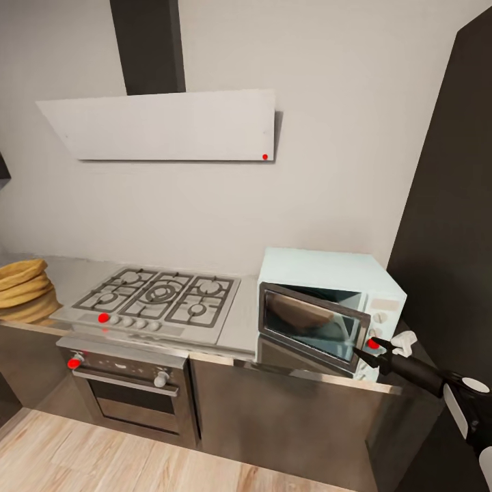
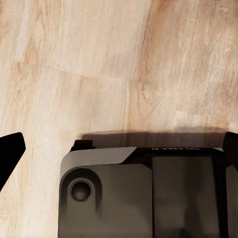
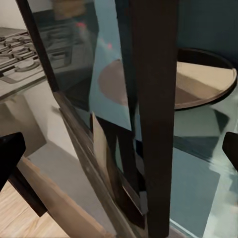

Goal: In the kitchen, take the popcorn bag from the countertop, put it into the microwave, and heat it until the popcorn is cooked so the cooked popcorn ends up inside the bag.

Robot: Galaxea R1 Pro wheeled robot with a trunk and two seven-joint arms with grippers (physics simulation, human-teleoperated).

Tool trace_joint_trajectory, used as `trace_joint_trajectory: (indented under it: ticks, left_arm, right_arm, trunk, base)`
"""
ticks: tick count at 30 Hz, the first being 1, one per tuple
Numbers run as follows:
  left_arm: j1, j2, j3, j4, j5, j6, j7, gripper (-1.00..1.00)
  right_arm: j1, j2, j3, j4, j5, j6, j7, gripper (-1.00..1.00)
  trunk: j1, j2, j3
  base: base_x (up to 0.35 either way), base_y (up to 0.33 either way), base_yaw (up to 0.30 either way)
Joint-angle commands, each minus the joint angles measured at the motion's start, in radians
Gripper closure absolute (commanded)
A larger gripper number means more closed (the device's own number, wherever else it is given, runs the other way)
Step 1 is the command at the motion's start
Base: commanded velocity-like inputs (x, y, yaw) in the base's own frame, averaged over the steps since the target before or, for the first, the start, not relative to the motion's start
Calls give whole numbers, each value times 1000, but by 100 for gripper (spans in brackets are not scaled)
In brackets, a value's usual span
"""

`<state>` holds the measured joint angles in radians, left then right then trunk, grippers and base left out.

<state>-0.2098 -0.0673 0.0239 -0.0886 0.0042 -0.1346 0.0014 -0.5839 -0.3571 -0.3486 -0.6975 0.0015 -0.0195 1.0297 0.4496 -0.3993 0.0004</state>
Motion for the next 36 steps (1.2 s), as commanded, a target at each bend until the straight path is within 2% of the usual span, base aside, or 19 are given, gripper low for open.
trace_joint_trajectory:
  ticks: [1, 6, 9, 12, 36]
  left_arm:
    - [0, 0, 2, 1, 0, -3, 0, -100]
    - [0, 0, 2, 1, 0, -3, 0, -100]
    - [0, 0, 2, 1, 0, -3, 0, -100]
    - [0, 0, 1, 1, 0, -3, 0, -100]
    - [0, -2, 0, 1, -1, -3, 0, -100]
  right_arm:
    - [0, 0, -2, 1, 0, -3, 4, -100]
    - [1, 1, 10, 1, 0, -3, 7, -100]
    - [1, 2, 79, 0, -1, -4, 7, -100]
    - [1, 4, 103, 0, -1, -5, 6, -100]
    - [1, 5, 115, -2, -2, -7, 16, -100]
  trunk:
    - [0, -1, 0]
    - [0, -1, 0]
    - [0, -1, 0]
    - [0, -1, 0]
    - [0, -1, 0]
  base:
    - [1, -1, 0]
    - [0, 0, 0]
    - [0, 0, 0]
    - [90, 0, 0]
    - [-1, 27, 0]
